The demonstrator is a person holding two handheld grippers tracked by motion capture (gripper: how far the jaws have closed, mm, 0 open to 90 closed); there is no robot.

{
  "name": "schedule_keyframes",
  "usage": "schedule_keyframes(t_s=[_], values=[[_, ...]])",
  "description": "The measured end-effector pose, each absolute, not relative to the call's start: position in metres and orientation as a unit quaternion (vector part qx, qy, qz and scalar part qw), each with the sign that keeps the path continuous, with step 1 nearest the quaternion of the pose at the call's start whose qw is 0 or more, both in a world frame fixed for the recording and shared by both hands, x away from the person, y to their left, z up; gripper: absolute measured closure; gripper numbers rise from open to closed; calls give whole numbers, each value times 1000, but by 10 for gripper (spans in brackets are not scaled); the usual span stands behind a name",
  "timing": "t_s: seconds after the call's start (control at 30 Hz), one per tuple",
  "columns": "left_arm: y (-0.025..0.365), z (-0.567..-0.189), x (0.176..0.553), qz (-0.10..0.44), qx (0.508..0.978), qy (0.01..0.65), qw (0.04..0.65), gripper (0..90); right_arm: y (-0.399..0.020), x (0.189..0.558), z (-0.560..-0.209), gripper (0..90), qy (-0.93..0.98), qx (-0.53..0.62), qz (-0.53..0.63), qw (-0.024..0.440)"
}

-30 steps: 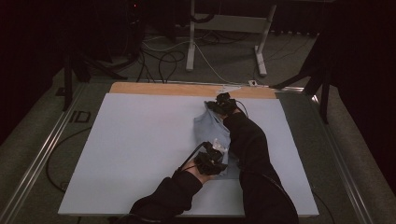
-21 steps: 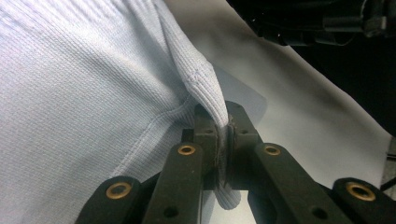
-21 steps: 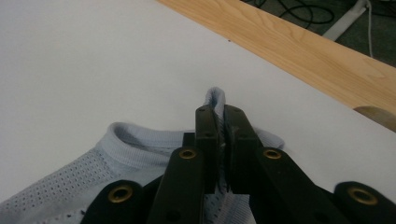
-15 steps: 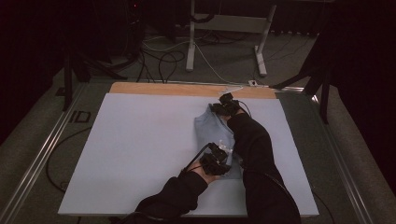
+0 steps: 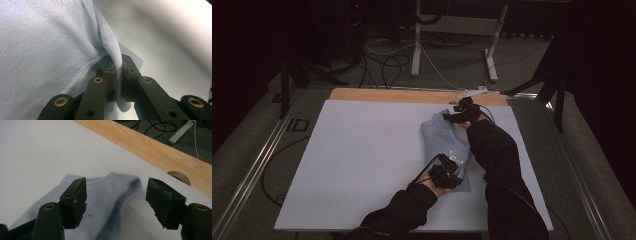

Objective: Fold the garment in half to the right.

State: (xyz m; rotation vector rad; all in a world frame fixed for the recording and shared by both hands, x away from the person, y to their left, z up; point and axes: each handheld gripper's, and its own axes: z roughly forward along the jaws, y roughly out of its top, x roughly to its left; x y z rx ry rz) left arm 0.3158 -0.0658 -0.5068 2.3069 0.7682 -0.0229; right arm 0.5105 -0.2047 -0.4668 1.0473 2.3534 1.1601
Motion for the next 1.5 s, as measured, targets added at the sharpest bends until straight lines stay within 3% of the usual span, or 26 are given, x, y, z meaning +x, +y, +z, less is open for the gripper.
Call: schedule_keyframes(t_s=[0.33,0.7,1.03,1.23,1.33,1.5], values=[[-76,-509,314,-18,890,289,353,762,-204,499,-457,246,822,359,415,153],[-78,-505,307,-62,875,257,405,564,-207,495,-456,137,825,356,418,136],[-39,-480,300,-37,846,218,486,250,-206,497,-463,131,822,375,408,132],[-13,-472,295,1,836,198,511,142,-206,500,-475,119,820,394,398,118],[3,-468,294,14,835,202,512,39,-207,503,-481,119,818,404,395,112],[35,-464,293,26,834,211,509,28,-207,506,-491,117,816,420,385,101]])
